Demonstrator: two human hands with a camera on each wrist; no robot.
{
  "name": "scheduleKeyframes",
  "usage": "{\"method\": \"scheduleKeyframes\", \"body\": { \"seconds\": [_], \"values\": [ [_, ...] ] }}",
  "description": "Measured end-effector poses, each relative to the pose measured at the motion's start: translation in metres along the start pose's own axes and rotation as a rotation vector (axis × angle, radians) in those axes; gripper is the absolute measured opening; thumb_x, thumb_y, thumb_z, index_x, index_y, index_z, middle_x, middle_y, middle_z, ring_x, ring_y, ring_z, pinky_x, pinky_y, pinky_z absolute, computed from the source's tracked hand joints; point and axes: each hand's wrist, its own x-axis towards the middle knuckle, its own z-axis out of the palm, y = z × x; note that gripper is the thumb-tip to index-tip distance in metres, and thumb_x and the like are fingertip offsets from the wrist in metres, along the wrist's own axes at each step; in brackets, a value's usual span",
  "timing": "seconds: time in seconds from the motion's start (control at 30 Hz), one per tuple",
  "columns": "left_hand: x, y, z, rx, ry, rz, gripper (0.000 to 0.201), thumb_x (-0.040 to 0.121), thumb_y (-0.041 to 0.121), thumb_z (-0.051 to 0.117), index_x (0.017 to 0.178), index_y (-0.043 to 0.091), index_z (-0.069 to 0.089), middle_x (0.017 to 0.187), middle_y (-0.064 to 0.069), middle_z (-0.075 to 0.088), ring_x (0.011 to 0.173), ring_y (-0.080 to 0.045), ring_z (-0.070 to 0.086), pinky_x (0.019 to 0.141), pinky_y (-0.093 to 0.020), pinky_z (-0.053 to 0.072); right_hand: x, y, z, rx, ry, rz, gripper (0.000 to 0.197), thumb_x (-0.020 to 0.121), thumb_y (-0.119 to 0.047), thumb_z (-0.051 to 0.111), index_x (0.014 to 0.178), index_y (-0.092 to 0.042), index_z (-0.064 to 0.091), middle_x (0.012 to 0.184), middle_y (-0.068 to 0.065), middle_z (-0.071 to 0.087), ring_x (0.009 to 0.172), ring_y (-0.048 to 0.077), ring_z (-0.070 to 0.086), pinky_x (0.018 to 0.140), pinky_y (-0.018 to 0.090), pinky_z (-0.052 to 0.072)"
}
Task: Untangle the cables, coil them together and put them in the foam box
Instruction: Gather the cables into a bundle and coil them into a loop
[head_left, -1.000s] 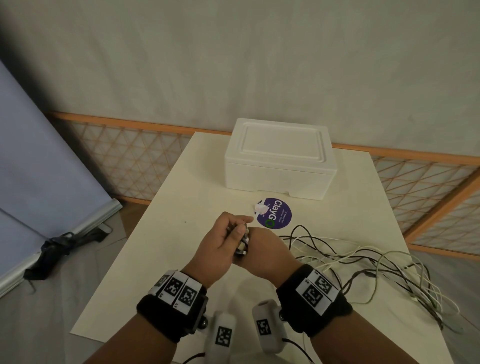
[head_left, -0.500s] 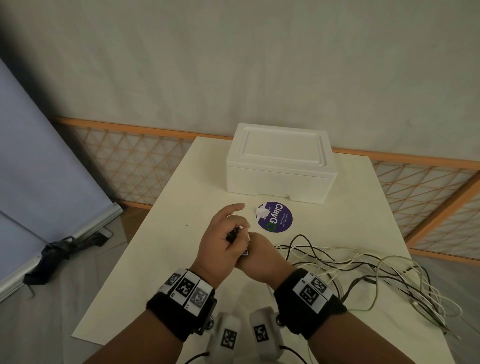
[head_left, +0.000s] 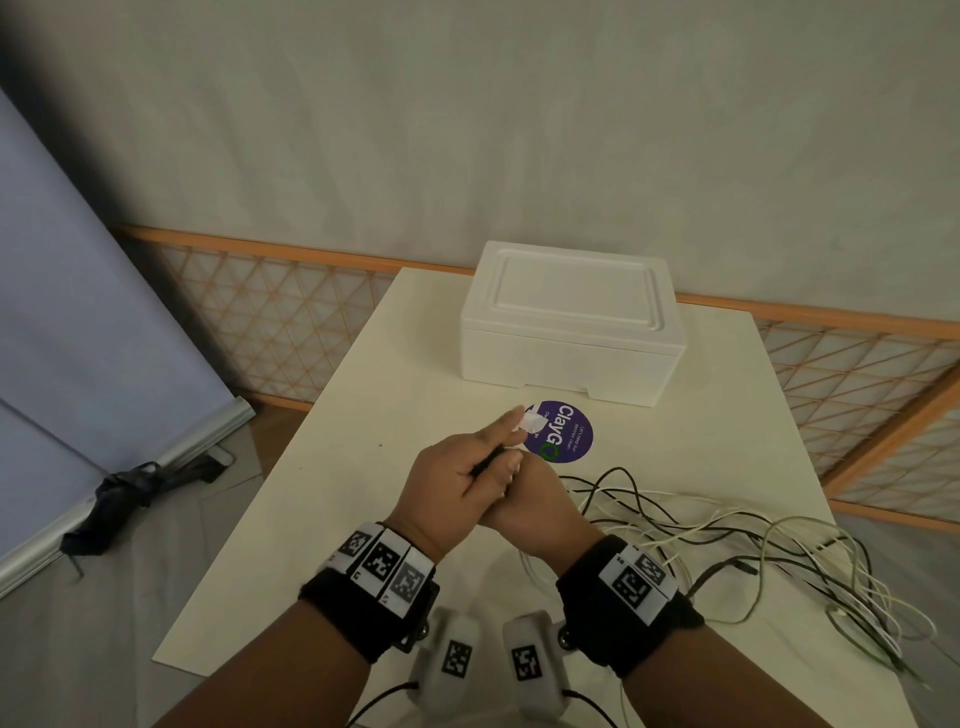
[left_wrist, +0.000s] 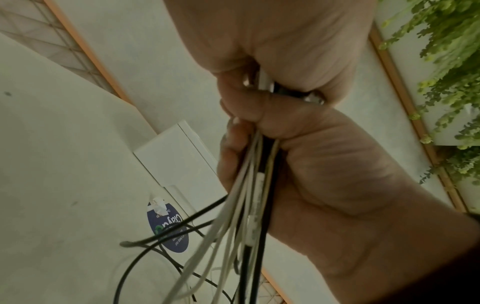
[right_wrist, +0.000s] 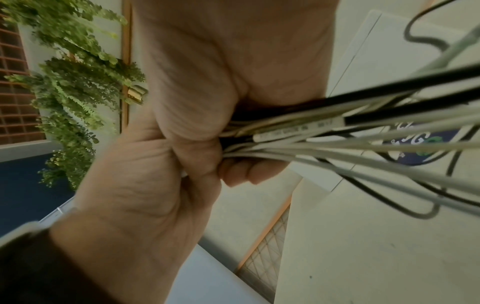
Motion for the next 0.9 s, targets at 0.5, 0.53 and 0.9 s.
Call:
{"method": "scheduleKeyframes", "body": {
  "seconds": [0.5, 0.53, 0.9],
  "values": [
    [0.007, 0.001, 0.01, -0.133, 0.061, -0.122, 0.017, 0.087, 0.031, 0.059, 0.102, 0.034, 0.066, 0.089, 0.022, 0.068, 0.082, 0.0, 0.064, 0.077, -0.012, 0.046, 0.011, 0.0, -0.004, -0.035, -0.073, -0.003, 0.016, 0.075, -0.008, 0.06, 0.087, -0.018, 0.063, 0.078, -0.018, 0.058, 0.076, 0.004, 0.058, 0.07, 0.025, 0.05],
    [0.007, 0.0, 0.01, -0.121, 0.056, -0.121, 0.019, 0.087, 0.035, 0.056, 0.101, 0.031, 0.069, 0.089, 0.021, 0.069, 0.083, 0.0, 0.064, 0.076, -0.011, 0.046, 0.011, 0.002, -0.003, -0.025, -0.065, 0.01, 0.015, 0.074, -0.01, 0.06, 0.087, -0.016, 0.064, 0.077, -0.019, 0.057, 0.075, 0.004, 0.058, 0.068, 0.022, 0.048],
    [0.002, -0.018, 0.005, -0.038, -0.005, -0.033, 0.038, 0.096, 0.034, 0.038, 0.121, 0.021, 0.063, 0.128, 0.024, 0.053, 0.129, 0.004, 0.044, 0.103, -0.012, 0.035, 0.013, 0.004, -0.001, 0.063, -0.028, 0.126, 0.022, 0.073, 0.0, 0.07, 0.085, -0.017, 0.063, 0.069, -0.018, 0.059, 0.065, -0.009, 0.059, 0.058, 0.009, 0.043]
  ]
}}
